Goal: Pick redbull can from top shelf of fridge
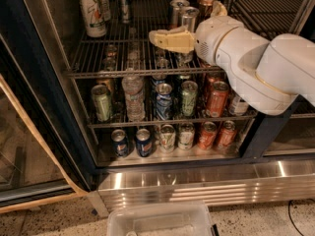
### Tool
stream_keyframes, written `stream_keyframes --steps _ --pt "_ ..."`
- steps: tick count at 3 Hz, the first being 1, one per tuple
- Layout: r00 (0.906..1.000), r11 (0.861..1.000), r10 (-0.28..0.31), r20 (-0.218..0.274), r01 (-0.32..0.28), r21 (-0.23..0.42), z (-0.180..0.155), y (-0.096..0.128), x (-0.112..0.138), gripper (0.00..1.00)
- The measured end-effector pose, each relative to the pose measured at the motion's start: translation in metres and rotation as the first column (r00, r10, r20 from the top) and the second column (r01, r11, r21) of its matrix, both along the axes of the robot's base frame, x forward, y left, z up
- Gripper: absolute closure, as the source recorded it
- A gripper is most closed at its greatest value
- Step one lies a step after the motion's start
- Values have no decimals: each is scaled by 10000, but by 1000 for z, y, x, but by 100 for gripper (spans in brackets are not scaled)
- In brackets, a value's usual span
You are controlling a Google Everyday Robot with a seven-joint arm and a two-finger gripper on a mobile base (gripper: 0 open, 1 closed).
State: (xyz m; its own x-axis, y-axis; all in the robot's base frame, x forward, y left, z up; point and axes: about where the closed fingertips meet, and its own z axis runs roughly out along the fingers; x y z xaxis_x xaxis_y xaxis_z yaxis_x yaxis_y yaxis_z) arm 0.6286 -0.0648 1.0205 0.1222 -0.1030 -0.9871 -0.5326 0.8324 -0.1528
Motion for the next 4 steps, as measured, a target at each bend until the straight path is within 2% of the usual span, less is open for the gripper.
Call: stream_keyframes --steps 1,2,4 --pt "9997 9997 -121 -203 116 -206 -7 2 8 0" --pt "9970 9974 -601 -494 580 -437 -17 -4 14 0" --pt "9901 9924 -1148 -813 1107 -533 -30 -12 25 0"
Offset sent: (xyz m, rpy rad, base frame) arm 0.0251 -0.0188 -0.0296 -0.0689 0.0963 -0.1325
